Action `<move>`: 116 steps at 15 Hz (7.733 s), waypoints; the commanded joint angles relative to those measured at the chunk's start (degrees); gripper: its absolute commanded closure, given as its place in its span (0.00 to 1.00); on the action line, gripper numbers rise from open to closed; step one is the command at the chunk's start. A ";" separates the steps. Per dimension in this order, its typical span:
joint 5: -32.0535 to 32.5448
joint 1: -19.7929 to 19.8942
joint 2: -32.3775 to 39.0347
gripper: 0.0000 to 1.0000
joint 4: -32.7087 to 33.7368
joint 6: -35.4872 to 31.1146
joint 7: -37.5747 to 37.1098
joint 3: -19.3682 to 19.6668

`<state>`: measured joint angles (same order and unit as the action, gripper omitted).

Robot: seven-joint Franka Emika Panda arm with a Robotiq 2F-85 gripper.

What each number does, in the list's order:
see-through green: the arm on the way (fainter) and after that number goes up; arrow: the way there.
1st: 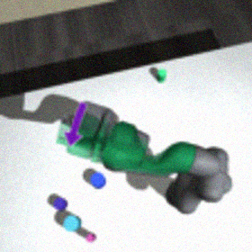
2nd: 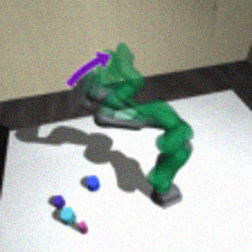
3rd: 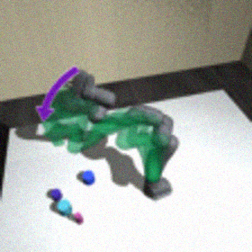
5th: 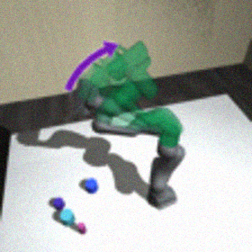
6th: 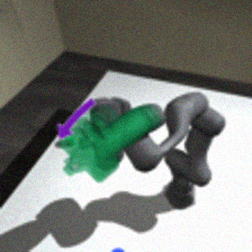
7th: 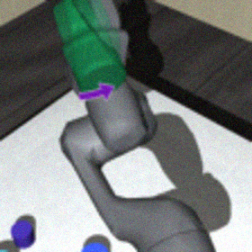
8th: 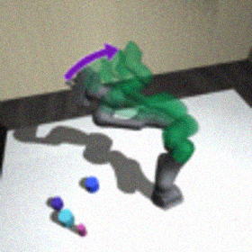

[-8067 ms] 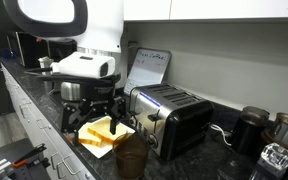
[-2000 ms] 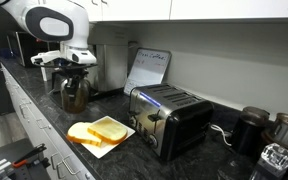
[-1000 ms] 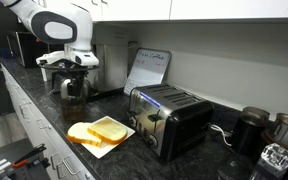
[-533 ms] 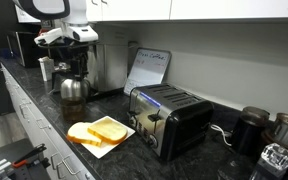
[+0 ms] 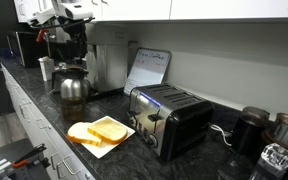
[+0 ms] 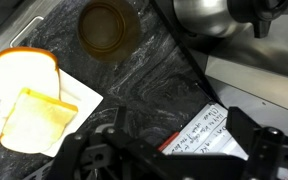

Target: Pick up the dark bowl and move it to the left. Switch off the coffee maker.

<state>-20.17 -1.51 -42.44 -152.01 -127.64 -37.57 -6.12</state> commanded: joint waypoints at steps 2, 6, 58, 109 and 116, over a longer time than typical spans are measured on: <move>-0.57 0.79 0.13 0.00 0.12 0.28 0.46 -0.64; 0.71 -0.63 -0.02 0.00 2.24 3.28 1.05 -2.60; -0.86 -15.01 2.90 0.00 28.46 17.83 24.38 -13.91; -3.61 -19.79 14.53 1.00 28.34 9.21 21.95 -16.97; -2.90 -19.33 15.28 1.00 28.24 8.35 17.53 -18.14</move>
<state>-23.92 -21.58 -27.72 -123.99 -117.96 -18.11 -23.36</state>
